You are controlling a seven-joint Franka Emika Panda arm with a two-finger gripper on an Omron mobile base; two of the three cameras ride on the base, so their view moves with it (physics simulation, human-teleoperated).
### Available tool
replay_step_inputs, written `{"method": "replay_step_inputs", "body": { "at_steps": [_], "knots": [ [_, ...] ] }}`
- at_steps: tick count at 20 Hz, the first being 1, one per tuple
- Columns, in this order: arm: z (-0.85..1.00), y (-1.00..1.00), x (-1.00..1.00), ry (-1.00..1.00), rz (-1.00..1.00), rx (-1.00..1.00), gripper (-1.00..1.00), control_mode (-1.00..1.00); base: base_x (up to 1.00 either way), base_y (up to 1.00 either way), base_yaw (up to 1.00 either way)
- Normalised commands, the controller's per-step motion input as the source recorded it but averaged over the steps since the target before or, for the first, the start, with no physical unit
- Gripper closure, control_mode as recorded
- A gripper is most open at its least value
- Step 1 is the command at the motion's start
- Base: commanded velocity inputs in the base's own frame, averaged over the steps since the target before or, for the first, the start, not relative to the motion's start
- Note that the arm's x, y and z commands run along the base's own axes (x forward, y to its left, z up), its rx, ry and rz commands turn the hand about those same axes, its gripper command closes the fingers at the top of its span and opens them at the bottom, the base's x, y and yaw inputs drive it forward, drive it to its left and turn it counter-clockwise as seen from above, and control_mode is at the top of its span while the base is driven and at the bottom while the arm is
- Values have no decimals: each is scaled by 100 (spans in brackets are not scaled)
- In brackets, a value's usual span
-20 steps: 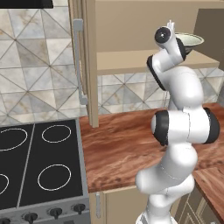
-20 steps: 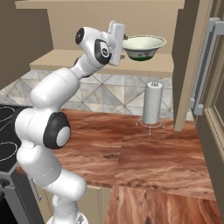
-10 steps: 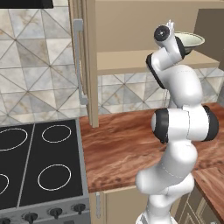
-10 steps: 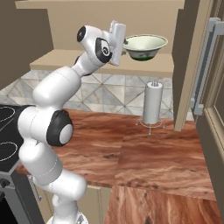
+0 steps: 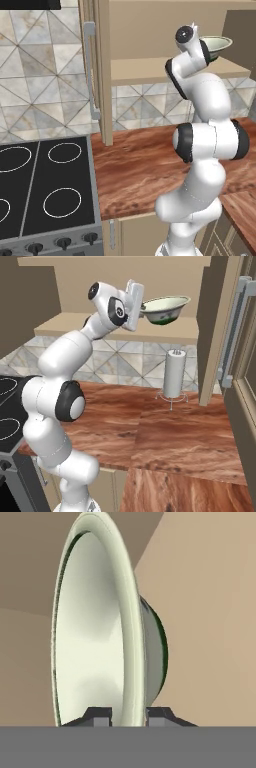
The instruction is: Move the bowls from the cabinet to the plates on the dining table.
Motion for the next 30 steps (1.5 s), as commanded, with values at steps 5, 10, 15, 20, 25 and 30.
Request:
{"method": "replay_step_inputs", "body": {
  "at_steps": [5, 10, 15, 20, 25, 30],
  "knots": [
    [-10, 7, -19, 3, 1, 0, 100, -100, 0, 0, 0],
    [-1, 1, -19, -4, 0, 1, 100, -100, 0, 0, 0],
    [2, 3, -34, -8, 2, 1, 100, -100, 0, 0, 0],
    [25, 8, -33, -3, 6, 3, 100, -100, 0, 0, 0],
    [33, 13, -26, 5, 9, 4, 100, -100, 0, 0, 0],
    [33, 12, -32, 10, 9, 3, 100, -100, 0, 0, 0]
  ]
}}
